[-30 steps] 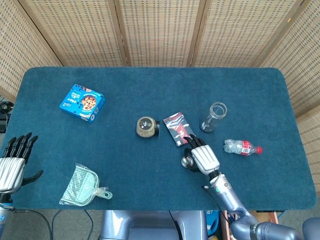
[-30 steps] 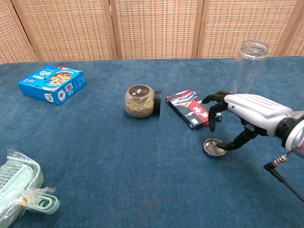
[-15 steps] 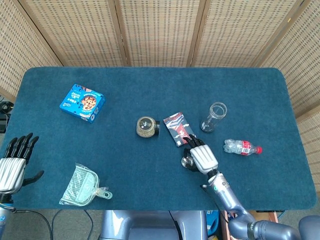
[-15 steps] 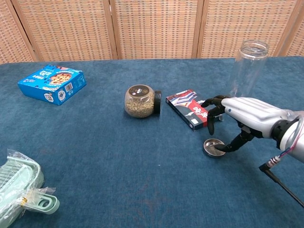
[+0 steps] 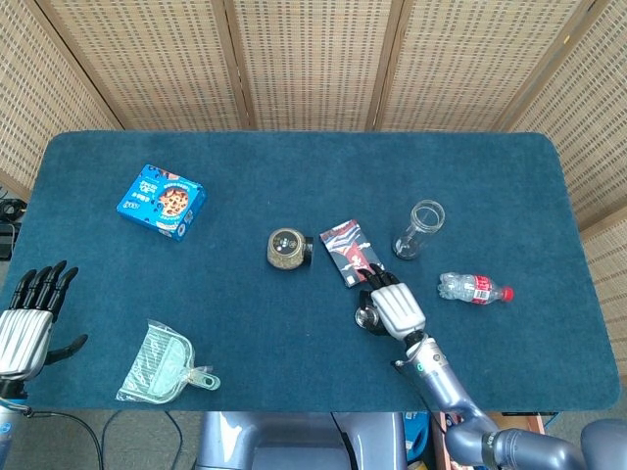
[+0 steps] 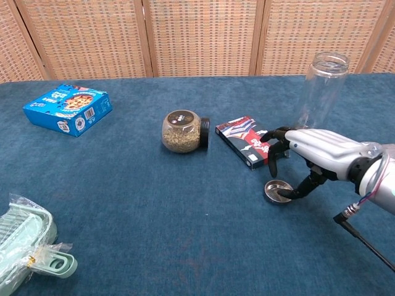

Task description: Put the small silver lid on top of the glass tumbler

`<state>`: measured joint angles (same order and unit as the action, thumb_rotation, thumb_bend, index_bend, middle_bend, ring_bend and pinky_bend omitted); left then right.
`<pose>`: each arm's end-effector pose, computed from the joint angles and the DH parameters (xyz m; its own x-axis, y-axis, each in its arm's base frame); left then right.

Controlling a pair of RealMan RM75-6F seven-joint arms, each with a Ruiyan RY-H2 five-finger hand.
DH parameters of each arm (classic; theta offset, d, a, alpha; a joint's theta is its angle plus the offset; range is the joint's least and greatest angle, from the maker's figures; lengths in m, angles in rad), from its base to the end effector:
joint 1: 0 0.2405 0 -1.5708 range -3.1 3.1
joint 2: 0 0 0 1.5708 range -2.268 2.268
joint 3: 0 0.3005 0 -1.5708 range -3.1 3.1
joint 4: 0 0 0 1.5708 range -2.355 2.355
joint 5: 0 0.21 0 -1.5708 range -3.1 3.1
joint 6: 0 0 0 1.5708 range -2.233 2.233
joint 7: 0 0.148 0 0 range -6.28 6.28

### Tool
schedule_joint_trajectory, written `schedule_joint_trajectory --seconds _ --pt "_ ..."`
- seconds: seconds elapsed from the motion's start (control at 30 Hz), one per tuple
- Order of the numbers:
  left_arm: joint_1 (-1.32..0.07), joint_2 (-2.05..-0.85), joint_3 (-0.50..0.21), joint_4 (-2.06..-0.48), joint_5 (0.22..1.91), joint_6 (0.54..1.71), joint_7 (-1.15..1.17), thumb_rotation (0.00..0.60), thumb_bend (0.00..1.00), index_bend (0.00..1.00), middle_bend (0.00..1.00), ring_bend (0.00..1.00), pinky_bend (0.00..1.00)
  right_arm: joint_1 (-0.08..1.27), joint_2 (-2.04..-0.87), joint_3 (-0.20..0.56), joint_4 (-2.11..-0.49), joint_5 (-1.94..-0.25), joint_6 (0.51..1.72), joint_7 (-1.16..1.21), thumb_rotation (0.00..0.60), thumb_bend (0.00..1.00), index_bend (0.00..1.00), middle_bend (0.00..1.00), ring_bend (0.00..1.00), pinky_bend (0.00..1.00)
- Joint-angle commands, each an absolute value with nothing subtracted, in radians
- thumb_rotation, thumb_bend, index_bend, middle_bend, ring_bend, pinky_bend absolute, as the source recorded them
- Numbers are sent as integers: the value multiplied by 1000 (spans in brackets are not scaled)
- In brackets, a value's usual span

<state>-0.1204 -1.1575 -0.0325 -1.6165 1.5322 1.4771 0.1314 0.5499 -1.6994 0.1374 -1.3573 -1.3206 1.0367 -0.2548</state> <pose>-0.3378 0.1964 0.1588 0.4790 0.0080 0.8778 0.8755 -0.0770 -0.4771 -0.2203 -0.3221 -0.0604 0.3798 -0.2677 0.8855 -0.8952 -0.3477 0.2788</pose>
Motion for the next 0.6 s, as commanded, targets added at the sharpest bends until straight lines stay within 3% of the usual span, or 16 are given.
schedule_joint_trajectory --seconds 0.03,0.6 --pt "-121 -1157 -32 -1616 1533 1476 131 600 208 0 0 0 0 552 -1702 137 -1354 -1317 1035 -257 600 411 564 199 11 248" --pt "-124 -1157 -26 -1617 1537 1469 128 600 208 0 0 0 0 574 -1734 135 -1304 -1302 1016 -259 600 439 594 217 23 256"
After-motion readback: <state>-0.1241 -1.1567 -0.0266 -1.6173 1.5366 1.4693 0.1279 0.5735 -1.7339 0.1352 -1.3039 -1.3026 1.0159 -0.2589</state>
